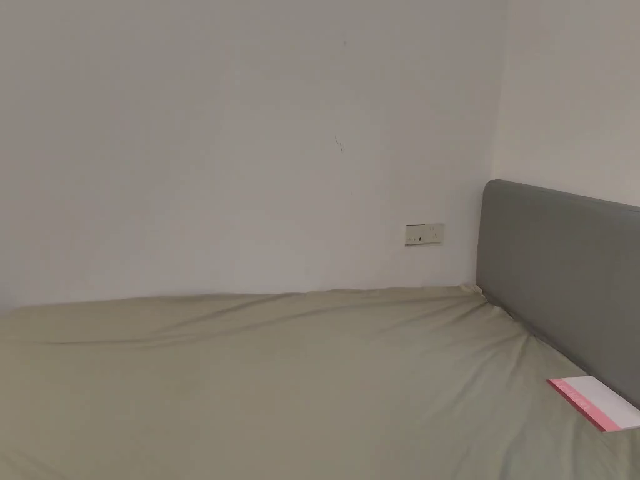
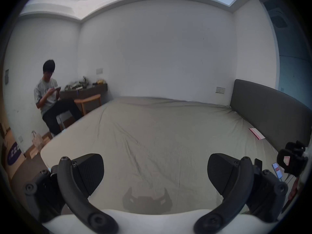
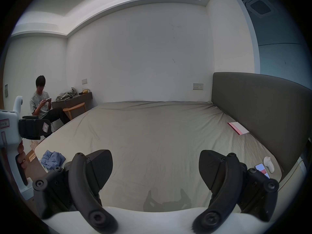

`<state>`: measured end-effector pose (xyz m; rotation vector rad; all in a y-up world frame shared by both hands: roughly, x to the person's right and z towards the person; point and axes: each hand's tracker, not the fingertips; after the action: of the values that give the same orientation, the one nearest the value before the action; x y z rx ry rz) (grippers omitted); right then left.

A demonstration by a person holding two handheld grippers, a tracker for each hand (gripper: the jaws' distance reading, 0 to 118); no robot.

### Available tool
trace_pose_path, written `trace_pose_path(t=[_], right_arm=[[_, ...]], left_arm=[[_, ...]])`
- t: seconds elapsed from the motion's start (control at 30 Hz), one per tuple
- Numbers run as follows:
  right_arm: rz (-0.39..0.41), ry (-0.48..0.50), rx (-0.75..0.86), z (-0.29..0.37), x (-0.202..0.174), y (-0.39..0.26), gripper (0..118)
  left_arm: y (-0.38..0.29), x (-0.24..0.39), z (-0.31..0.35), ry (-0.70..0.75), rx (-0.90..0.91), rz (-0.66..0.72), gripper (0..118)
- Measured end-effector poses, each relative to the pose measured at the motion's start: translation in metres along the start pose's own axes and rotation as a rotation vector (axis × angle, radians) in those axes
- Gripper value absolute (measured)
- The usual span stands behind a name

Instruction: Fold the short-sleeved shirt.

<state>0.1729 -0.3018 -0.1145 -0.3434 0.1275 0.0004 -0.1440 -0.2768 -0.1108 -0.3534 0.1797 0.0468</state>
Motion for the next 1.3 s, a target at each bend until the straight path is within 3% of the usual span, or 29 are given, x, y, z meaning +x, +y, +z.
trace_pose_path(t=[0.2, 0.97, 1.3], right_arm=[[-0.015, -0.002, -0.007, -0.001, 0.001, 0.0, 107], [-0.004, -0.027, -0.039, -0.024, 0.007, -0.01, 107], [0.02, -0.055, -0.148, -0.087, 0.015, -0.038, 107]], left_arm=[[-0.004, 0.019, 0.006, 0.032, 0.029, -0.097, 118], [-0.009, 0.014, -0.026, 0.002, -0.068, -0.06, 118], [-0.032, 0.031, -0.088, -0.003, -0.108, -0.046, 118]])
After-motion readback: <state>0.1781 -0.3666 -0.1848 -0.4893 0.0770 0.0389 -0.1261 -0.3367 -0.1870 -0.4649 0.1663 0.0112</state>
